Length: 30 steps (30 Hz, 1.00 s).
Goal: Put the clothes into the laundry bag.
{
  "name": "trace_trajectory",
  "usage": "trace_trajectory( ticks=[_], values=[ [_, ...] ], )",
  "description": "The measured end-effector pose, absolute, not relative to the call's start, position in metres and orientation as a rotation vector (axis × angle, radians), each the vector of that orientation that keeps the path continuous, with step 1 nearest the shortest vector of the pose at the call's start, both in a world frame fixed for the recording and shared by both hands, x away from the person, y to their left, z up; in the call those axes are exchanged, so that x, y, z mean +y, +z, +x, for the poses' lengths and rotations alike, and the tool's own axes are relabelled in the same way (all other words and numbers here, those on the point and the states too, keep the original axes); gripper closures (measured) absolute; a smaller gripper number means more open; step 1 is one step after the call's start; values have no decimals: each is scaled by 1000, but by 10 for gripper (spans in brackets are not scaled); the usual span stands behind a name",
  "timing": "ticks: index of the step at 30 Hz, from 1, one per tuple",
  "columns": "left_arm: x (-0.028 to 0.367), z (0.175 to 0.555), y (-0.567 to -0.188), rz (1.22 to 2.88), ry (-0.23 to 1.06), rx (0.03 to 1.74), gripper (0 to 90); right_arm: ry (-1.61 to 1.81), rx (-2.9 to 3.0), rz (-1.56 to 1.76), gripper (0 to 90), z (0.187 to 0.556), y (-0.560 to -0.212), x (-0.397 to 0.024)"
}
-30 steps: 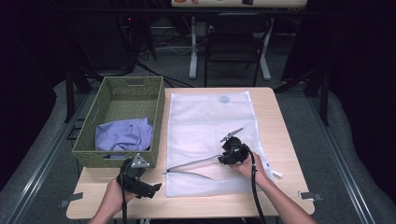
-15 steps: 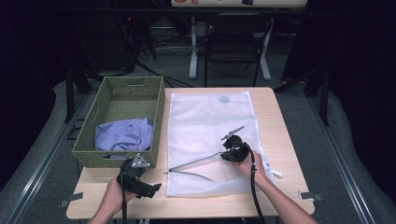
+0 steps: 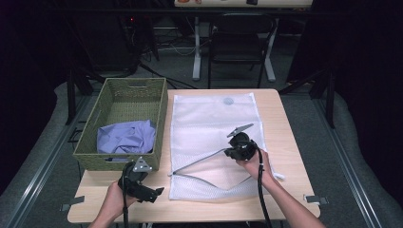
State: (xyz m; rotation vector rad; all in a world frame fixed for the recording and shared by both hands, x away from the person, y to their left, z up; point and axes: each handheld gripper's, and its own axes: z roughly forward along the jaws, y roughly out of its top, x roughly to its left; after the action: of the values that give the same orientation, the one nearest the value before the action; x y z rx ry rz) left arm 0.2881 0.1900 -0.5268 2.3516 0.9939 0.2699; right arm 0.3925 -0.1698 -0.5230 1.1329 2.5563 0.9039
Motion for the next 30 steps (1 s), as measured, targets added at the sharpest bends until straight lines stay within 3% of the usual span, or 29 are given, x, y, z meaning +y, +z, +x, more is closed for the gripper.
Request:
trace_trajectory(
  ticks=[8,22,30],
  values=[
    [192,282,-509,2342,234,960,36,954,2557,1095,874,386,-513,-172],
    [211,291,-463,2234,335,981,2,913,2571,1066,877,386,-513,-169],
    [226,315,-436,2219,388,1011,2,929,2527,1053,877,384,-510,-170]
  ],
)
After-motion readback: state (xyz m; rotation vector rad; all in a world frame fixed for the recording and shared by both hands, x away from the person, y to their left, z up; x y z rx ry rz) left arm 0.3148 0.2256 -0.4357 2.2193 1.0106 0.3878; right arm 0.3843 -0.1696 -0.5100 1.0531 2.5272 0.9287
